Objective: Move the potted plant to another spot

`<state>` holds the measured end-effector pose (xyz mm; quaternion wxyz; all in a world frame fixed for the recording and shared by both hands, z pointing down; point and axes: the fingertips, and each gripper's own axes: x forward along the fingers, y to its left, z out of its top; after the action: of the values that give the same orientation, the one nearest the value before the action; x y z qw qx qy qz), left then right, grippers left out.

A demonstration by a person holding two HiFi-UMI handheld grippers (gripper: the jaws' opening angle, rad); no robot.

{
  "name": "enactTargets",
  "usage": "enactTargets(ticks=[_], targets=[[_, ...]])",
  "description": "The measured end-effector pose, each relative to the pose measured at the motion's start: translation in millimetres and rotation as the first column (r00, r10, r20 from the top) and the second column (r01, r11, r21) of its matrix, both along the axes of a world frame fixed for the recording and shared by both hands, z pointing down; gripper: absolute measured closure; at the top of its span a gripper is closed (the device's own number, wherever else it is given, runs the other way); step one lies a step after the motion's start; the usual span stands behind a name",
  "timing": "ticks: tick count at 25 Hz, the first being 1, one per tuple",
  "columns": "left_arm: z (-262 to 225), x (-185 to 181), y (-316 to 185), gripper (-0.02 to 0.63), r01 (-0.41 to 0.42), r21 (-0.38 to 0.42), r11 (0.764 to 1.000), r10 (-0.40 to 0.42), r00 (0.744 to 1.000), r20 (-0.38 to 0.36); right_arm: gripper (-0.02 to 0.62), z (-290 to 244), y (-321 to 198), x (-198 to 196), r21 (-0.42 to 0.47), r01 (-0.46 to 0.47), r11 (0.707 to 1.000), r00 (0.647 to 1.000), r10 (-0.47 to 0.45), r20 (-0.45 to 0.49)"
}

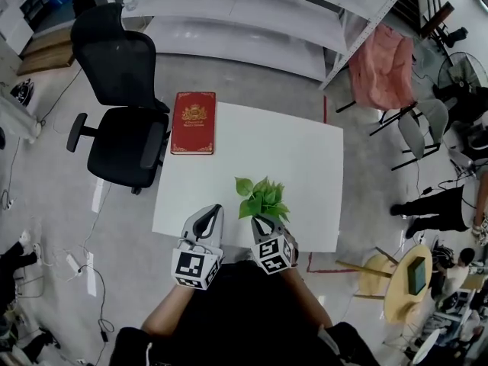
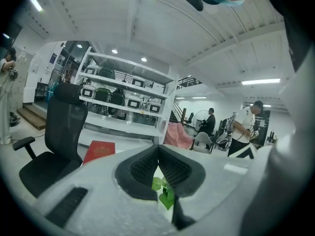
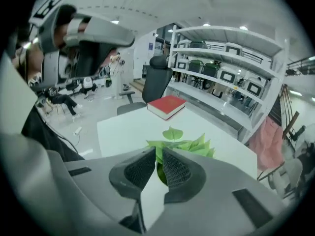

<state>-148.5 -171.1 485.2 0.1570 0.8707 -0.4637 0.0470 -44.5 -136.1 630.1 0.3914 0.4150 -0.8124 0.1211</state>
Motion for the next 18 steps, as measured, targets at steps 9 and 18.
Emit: enactTargets(ticks=[9,18], targets=[[-19.7,18.9,2.7,0.589,-0.021,0.04,0.999,0.021,1.0,-0.008,0.568,-104.4,-20.6,50.0,0.166,-0.34,0.925,0.891,0.261,0.371],[-29.1,38.8,13.7,0.589,-0.048,0.068,0.997,0.048,0.999,-0.005,0.569,-156.6,-2.5,76.4,0.229,-0.495,0.838,0.792,0.326,0.516]])
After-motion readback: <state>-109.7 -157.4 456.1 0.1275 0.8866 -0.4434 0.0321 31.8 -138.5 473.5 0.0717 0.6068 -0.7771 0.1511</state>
